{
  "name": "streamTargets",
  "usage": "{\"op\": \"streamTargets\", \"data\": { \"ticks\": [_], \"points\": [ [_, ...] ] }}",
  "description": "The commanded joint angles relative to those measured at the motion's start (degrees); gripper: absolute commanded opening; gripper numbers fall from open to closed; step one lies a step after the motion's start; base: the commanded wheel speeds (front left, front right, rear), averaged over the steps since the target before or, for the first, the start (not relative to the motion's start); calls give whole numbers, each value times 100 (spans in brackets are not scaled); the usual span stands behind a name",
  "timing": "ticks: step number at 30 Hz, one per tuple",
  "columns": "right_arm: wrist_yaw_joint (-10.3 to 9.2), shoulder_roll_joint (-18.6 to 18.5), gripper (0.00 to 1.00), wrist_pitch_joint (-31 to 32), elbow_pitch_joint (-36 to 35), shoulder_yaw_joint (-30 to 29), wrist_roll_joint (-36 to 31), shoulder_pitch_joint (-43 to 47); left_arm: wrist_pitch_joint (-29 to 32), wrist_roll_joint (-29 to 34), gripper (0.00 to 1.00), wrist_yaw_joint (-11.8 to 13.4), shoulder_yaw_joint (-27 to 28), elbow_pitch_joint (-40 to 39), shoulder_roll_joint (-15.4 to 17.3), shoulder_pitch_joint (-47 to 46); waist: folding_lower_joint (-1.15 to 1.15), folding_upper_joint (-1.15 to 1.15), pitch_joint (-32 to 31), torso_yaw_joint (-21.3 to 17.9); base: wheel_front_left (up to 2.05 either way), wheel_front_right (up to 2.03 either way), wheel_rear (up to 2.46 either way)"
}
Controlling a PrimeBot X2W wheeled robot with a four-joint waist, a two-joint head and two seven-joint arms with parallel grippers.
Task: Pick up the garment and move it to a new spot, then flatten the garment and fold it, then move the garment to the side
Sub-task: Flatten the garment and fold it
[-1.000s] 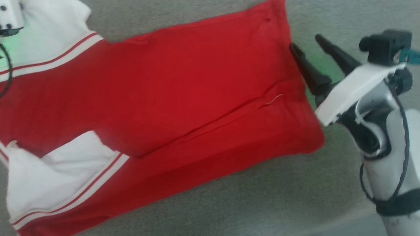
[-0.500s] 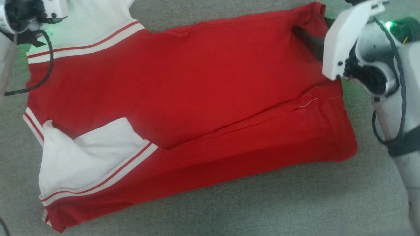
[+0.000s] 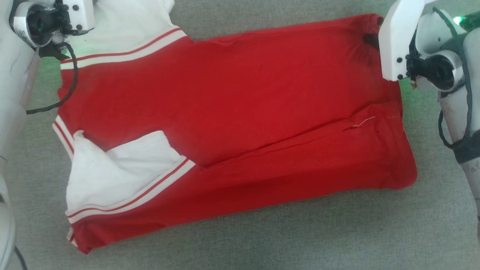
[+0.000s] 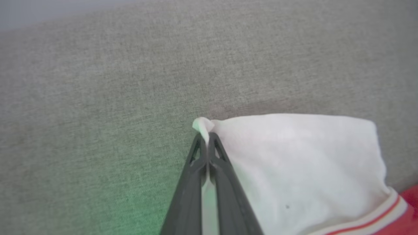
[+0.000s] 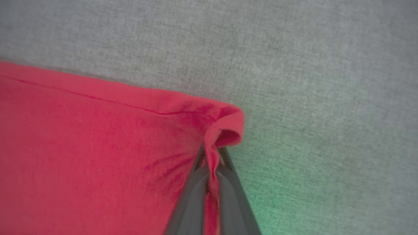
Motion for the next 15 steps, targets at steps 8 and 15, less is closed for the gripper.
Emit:
{"op": "streamTargets", "data": {
  "ticks": [8,15],
  "points": [
    [-13,-231,0,-339,-259,-146,-92,430,-26,-110,0,-221,34,28,-72,-112,0,0,-489,254,0,0,0],
    [-12,-392,0,-520,-664,-301,-115,794,-18,-121,0,-338,-43,-331,-9,121,0,0,-890,459,0,0,0]
  ]
}}
